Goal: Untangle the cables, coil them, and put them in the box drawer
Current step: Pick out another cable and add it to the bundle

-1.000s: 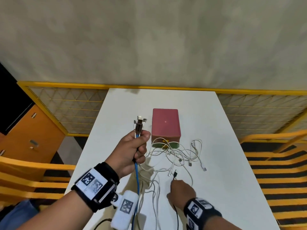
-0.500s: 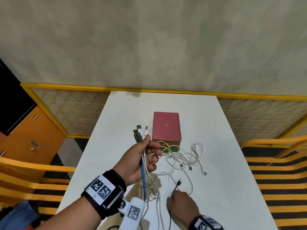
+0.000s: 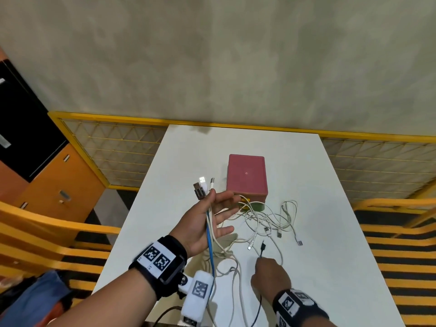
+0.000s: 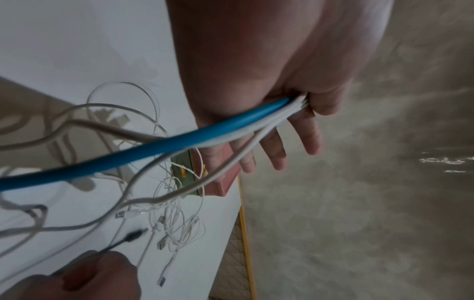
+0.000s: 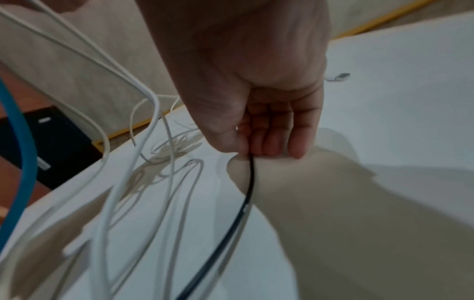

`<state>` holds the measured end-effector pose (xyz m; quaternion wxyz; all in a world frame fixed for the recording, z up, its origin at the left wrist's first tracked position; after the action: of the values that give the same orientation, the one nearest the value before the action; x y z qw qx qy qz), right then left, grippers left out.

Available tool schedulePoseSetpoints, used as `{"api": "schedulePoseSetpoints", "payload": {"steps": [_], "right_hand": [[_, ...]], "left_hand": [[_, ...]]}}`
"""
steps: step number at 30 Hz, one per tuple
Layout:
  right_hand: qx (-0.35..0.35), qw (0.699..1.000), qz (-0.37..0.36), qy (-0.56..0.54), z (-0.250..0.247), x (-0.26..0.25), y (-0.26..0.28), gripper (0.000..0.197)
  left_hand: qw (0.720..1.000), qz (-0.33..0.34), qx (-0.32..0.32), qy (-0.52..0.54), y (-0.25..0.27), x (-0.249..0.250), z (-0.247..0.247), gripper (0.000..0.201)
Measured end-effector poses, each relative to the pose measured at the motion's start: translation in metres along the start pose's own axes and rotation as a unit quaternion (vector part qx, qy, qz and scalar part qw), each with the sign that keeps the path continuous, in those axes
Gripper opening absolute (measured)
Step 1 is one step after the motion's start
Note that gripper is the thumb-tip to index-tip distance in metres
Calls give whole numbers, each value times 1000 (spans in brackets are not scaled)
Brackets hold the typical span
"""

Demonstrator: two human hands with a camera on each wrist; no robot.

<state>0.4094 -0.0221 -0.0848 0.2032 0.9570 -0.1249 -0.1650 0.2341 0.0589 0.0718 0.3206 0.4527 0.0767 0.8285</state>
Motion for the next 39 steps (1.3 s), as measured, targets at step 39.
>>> {"api": "schedulePoseSetpoints", "payload": {"steps": [39], "right_hand": [[167,873,-187,-418,-132,-74,55,28]], "left_hand": [[993,76,84,-40,-37,-22,21,43]]}}
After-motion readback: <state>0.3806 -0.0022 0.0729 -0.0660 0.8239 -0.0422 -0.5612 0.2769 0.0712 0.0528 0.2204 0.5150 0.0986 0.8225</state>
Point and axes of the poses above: each hand's wrist, its own y-axis away from the middle knuckle, its own z-axis out of the palm, x = y × z, the point moved 4 cm from there along -y, towards the middle knuckle
